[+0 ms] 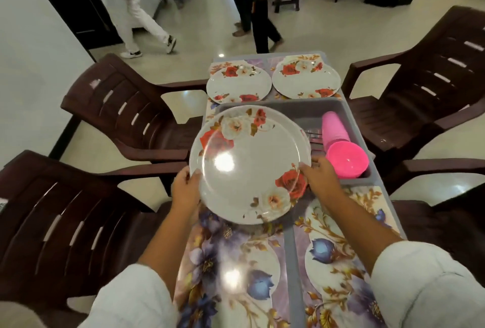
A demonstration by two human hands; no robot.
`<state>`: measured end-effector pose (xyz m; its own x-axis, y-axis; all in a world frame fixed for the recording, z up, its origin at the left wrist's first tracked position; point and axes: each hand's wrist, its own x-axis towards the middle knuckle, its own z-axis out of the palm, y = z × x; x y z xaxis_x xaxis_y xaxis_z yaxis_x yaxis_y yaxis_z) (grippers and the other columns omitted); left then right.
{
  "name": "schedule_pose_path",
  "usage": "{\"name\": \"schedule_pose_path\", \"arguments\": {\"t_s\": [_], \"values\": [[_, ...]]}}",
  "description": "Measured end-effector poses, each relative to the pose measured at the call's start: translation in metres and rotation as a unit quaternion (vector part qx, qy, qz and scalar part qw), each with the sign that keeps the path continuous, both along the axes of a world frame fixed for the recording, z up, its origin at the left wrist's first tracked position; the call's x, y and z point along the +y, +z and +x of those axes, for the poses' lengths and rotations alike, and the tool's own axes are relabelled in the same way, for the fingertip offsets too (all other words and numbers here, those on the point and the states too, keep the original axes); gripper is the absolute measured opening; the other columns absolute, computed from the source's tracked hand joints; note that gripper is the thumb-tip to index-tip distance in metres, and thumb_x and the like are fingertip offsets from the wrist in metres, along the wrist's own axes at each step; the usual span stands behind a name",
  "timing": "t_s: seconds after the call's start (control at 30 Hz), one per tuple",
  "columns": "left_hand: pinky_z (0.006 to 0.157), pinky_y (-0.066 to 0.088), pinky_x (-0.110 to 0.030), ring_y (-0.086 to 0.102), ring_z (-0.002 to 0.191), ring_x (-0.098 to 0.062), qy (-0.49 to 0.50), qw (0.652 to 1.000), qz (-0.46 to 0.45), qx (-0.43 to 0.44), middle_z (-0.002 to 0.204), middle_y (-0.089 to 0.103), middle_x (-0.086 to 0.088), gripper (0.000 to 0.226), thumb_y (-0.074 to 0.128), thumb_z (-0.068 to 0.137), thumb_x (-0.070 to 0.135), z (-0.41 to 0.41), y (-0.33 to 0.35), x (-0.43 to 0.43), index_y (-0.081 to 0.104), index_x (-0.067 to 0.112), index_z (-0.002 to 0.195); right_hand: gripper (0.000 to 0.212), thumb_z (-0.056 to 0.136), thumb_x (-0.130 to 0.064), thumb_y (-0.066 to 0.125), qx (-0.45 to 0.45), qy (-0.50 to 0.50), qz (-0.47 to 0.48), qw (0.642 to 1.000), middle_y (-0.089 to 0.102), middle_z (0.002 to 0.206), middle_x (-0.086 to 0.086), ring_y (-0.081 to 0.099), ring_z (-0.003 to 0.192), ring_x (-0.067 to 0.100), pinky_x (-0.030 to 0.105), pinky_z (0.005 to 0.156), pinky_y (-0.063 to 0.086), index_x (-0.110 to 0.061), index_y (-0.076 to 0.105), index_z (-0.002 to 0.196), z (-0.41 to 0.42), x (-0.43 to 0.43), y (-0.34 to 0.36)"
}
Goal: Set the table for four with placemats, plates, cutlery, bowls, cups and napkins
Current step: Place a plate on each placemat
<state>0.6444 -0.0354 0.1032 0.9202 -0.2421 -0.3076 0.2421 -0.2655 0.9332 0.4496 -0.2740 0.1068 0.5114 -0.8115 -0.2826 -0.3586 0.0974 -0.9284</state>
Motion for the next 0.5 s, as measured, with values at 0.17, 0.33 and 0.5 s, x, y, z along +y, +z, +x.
{"name": "schedule_pose_path", "arguments": {"t_s": [0.17,0.33,0.5], "values": [[0.091,0.057,-0.054,0.070,0.102,-0.032,-0.023,1.000,0.000,0.014,0.107,0.075,-0.006,0.015,0.059,0.101,0.026,-0.024,-0.016,0.071,0.073,0.030,0.104,0.018,0.101,-0.030,0.060,0.016,0.044,-0.026,0.999,0.069,0.097,0.003,0.067,0.085,0.018,0.033,0.071,0.055,-0.015,0.060,0.111,-0.018,0.035,-0.011],[0.086,0.060,-0.049,0.072,0.097,-0.029,-0.039,0.998,0.038,0.037,0.103,0.076,-0.004,0.013,0.059,0.101,0.024,-0.049,-0.037,0.124,0.070,0.024,0.108,0.029,0.101,-0.036,0.056,0.133,0.135,-0.136,0.972,0.057,0.069,-0.003,0.052,0.063,0.011,0.028,0.056,0.037,-0.021,0.053,0.077,-0.043,0.073,-0.034],[0.069,0.053,-0.026,0.069,0.090,-0.018,-0.047,0.992,0.107,0.040,0.101,0.073,-0.005,0.012,0.059,0.101,0.017,-0.065,-0.061,0.151,0.068,0.016,0.109,0.040,0.102,-0.039,0.054,0.212,0.177,-0.171,0.946,0.050,0.063,0.000,0.046,0.058,0.013,0.028,0.054,0.033,-0.018,0.046,0.068,-0.065,0.102,-0.058]]}}
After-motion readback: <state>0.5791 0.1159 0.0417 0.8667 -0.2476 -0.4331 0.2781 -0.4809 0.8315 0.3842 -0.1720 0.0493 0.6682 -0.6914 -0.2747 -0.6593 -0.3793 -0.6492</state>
